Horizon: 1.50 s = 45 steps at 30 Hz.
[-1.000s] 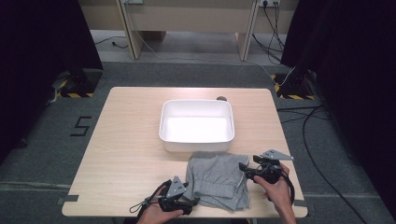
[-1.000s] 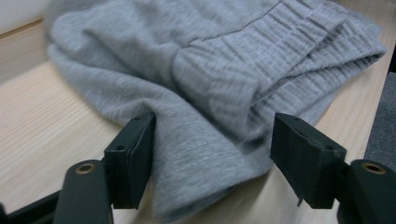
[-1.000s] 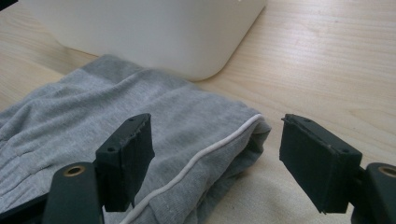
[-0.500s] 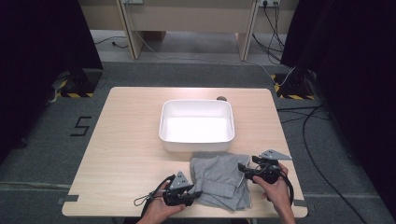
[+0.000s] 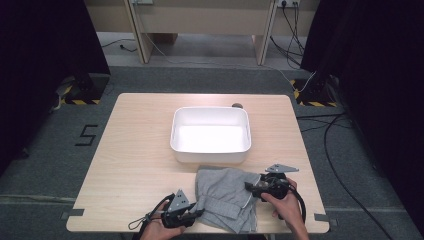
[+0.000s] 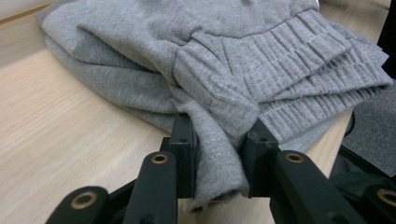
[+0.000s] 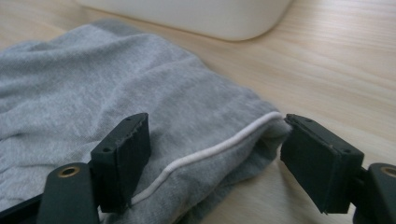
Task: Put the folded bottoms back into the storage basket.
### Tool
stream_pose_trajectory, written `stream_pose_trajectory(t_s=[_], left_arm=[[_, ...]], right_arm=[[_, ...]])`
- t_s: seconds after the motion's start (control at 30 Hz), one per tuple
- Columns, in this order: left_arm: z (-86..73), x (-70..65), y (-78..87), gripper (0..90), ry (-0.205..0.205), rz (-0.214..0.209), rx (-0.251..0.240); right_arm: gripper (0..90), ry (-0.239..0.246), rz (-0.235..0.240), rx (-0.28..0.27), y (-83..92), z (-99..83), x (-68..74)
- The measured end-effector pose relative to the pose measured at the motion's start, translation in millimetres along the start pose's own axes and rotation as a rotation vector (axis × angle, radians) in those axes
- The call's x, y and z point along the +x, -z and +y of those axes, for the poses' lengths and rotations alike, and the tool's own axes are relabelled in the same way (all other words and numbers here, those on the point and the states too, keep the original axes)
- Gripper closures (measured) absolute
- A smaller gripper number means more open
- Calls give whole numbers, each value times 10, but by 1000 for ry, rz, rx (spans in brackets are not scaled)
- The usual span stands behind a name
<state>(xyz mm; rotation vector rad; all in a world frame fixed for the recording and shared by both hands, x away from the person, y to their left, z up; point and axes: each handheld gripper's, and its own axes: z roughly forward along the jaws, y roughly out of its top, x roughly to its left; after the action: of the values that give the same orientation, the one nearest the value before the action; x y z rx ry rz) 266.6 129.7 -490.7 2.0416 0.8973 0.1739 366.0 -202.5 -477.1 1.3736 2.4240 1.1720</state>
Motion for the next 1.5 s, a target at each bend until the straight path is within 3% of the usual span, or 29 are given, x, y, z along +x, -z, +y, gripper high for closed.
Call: stream_pose_trajectory(t_s=[0.1, 0.2, 0.33, 0.43, 0.53, 0.6, 0.73, 0.87, 1.07, 1.13, 1.2, 1.5], left_arm=[[-59, 12, 71, 695, 6, 0, -4], [-120, 25, 152, 695, 13, 5, -4], [-210, 66, 242, 682, 65, 6, -19], [-224, 87, 245, 657, 89, -2, -26], [-212, 85, 240, 623, 85, -2, -19], [-213, 73, 227, 606, 97, 5, -30], [-192, 27, 178, 520, 77, 27, -41], [-179, -3, 151, 511, 64, 47, -40], [-177, -29, 136, 677, 63, 44, -47], [-178, -42, 136, 690, 52, 50, -50], [-170, -73, 141, 697, 12, 65, -47], [-121, -100, 190, 736, -14, 61, -59]], right_arm=[[254, -18, 26, 13, -40, -5, 24], [293, 3, 76, 4, -95, -16, 74], [398, 29, 129, 9, -163, -17, 195], [448, 55, 129, 6, -188, -18, 240], [516, 105, 104, -3, -208, -28, 309], [528, 99, 108, -9, -210, -35, 311], [584, 82, 123, -31, -207, -45, 298], [604, 88, 128, -44, -202, -47, 290], [638, 101, 138, -70, -198, -44, 284], [654, 95, 146, -79, -190, -39, 282], [666, 98, 154, -92, -177, -36, 283], [692, 122, 170, -161, -51, 29, 352]])
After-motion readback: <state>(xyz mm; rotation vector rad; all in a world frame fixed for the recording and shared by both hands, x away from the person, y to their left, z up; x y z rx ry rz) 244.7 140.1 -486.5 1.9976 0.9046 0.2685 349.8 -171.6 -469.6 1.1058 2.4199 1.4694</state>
